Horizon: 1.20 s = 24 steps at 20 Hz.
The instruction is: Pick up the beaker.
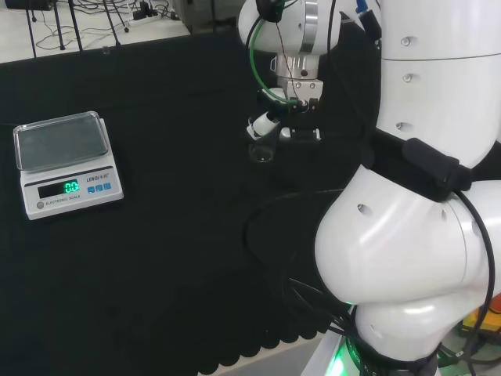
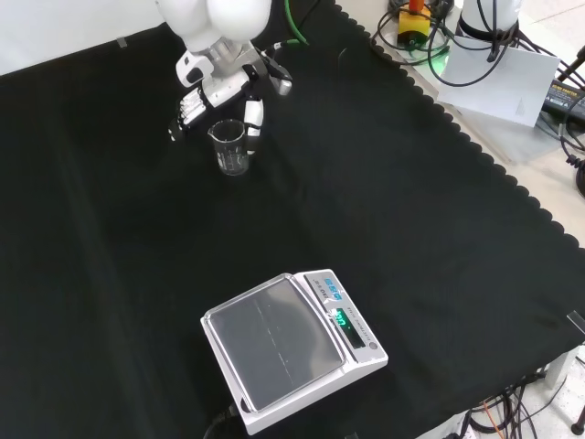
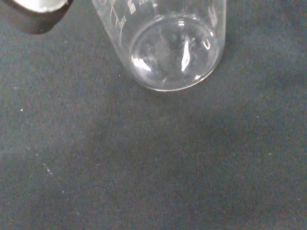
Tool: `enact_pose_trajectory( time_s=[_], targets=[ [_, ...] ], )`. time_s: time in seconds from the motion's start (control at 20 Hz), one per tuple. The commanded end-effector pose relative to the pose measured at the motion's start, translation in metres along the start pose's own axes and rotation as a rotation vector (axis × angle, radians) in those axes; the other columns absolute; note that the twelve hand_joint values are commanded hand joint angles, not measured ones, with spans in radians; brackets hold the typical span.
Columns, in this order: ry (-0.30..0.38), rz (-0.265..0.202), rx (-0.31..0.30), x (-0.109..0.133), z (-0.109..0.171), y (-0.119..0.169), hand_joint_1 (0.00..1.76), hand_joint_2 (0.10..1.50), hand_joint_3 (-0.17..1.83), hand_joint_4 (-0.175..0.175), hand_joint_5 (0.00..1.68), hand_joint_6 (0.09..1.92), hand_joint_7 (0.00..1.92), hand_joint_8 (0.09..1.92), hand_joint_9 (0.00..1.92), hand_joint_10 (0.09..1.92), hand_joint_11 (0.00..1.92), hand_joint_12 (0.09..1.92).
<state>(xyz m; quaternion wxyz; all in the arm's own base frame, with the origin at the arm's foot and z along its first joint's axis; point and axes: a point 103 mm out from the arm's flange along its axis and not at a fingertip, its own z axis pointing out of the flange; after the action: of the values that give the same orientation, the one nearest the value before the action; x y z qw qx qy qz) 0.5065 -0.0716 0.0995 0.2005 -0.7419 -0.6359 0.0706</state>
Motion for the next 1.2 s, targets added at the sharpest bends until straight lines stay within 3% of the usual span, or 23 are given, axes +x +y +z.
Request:
enact_pose_trajectory(
  time_s=[0.05,0.25,0.4,0.55,0.75,1.1,1.15,1.2],
  targets=[
    [-0.002,-0.006,0.008,0.005,0.005,0.003,0.67,0.75,0.14,0.053,0.00,0.09,0.04,0.09,0.00,0.82,0.00,0.86],
    [0.006,-0.002,0.012,0.006,0.005,0.004,0.71,0.77,0.14,0.052,0.00,0.09,0.06,0.09,0.02,0.86,0.00,0.99],
    [0.007,0.003,0.023,0.009,0.005,0.007,0.77,0.79,0.17,0.045,0.04,0.09,0.11,0.11,0.11,0.89,0.00,1.33],
    [0.016,0.006,0.032,0.008,0.007,0.008,0.84,0.72,0.36,0.038,0.13,0.09,0.07,0.41,0.27,0.88,0.10,1.53],
    [0.018,0.011,0.031,0.008,0.008,0.009,0.95,0.65,0.58,0.023,0.25,0.09,0.10,0.74,0.50,0.86,0.40,1.45],
    [0.026,0.021,0.014,0.007,0.010,0.013,1.12,0.61,0.75,0.001,0.40,0.09,0.32,0.89,0.79,0.81,0.77,1.25],
    [0.028,0.024,0.009,0.007,0.010,0.014,1.14,0.62,0.76,-0.002,0.41,0.15,0.37,0.90,0.84,0.79,0.82,1.22],
    [0.032,0.028,0.006,0.007,0.010,0.014,1.15,0.62,0.77,-0.006,0.38,0.35,0.42,0.92,0.89,0.77,0.87,1.20]
  ],
)
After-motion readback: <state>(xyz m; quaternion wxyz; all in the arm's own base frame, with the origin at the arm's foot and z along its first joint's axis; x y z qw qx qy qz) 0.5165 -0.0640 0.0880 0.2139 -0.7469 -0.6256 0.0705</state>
